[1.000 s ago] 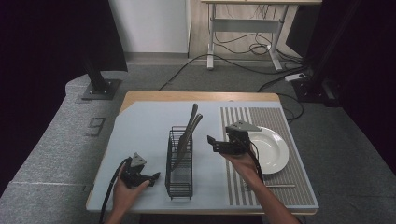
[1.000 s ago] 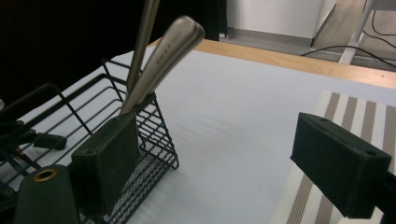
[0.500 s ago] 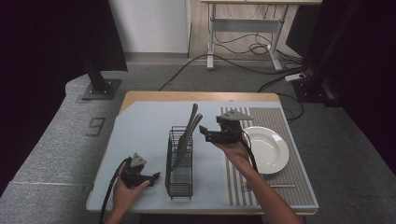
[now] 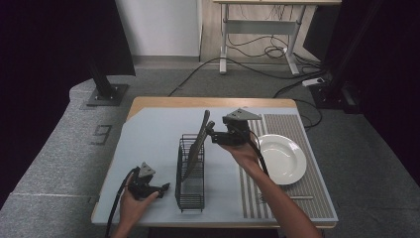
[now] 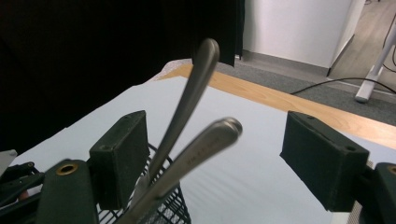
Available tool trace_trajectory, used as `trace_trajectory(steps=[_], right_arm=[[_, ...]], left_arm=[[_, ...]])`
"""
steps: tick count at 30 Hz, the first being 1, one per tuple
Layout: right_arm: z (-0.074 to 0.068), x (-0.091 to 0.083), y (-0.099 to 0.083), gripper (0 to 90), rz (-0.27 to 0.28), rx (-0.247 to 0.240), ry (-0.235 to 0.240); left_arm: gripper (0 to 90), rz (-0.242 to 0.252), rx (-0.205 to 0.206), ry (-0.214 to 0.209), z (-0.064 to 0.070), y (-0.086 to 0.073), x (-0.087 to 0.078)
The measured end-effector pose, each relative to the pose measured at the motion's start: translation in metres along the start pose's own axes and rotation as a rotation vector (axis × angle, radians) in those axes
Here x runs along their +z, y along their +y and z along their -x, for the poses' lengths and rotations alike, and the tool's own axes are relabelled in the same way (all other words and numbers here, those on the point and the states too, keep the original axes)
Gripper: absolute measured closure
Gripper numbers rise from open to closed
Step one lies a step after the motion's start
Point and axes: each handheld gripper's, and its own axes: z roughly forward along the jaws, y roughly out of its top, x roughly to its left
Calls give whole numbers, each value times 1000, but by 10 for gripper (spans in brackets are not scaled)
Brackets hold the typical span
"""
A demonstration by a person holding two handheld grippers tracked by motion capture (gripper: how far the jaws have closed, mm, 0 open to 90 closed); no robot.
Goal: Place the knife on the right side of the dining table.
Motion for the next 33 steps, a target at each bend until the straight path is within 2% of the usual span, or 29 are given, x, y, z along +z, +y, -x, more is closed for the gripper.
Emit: trace_trajectory(steps=[5, 11, 14, 21, 24, 33], right_arm=[[-3, 7, 7, 231, 9, -8, 13], [-9, 23, 14, 249, 0, -23, 29], [-10, 31, 14, 288, -5, -29, 35], [-11, 37, 15, 356, -7, -38, 44], [-16, 38, 15, 399, -7, -61, 60], [-21, 39, 14, 452, -7, -69, 84]], left_arm=[[119, -1, 0, -1, 0, 0, 0], [119, -1, 0, -1, 0, 0, 0], [119, -1, 0, -2, 0, 0, 0], [119, -1, 0, -1, 0, 0, 0], [119, -1, 0, -1, 0, 0, 0], [119, -1, 0, -1, 0, 0, 0]])
